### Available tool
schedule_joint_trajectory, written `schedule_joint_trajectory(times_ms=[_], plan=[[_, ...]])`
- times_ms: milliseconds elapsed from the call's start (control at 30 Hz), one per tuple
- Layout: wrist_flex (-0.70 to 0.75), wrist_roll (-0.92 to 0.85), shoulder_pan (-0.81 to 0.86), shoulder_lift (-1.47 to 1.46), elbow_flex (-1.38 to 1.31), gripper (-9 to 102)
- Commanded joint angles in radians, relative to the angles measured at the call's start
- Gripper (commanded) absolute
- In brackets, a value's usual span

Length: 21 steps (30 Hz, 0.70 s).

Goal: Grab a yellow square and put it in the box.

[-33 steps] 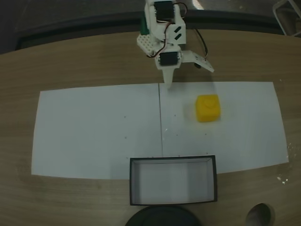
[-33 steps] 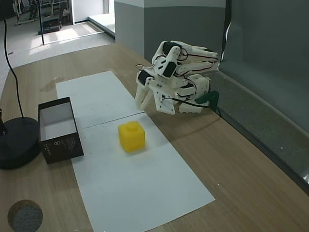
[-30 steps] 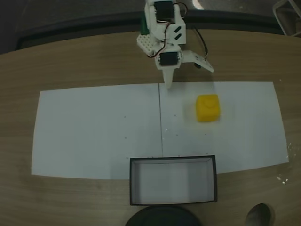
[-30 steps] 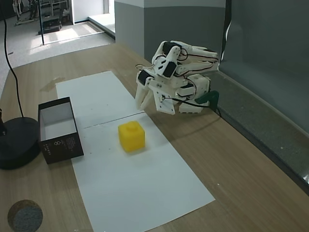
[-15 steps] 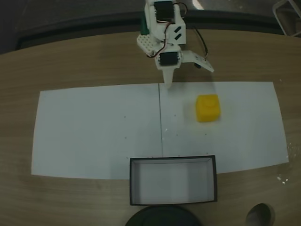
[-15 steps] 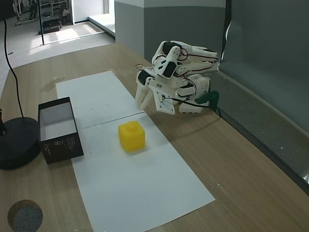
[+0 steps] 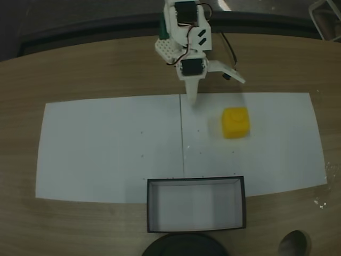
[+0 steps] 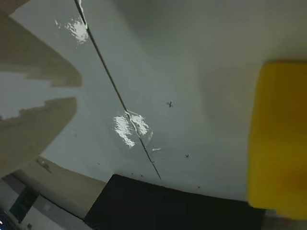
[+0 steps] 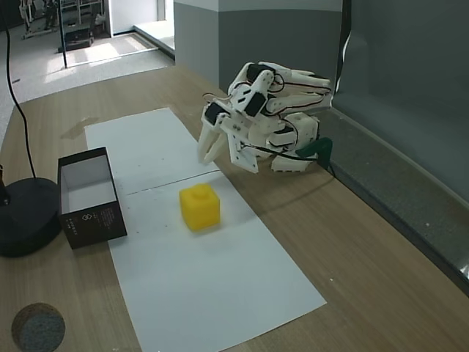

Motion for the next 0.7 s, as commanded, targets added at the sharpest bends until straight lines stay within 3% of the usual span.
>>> schedule_joint_trajectory(times_ms=[0,267,433,667], plan=[[-0.063,-0.003,-0.003,0.005,-0.051,0],[-0.133,-0.126,-0.037,-0.014,-0.282,1],[-0.118,-0.135,-0.118,-0.014,-0.391,13],[-0.015,-0.129,-0.281,-0.092,-0.446,18]])
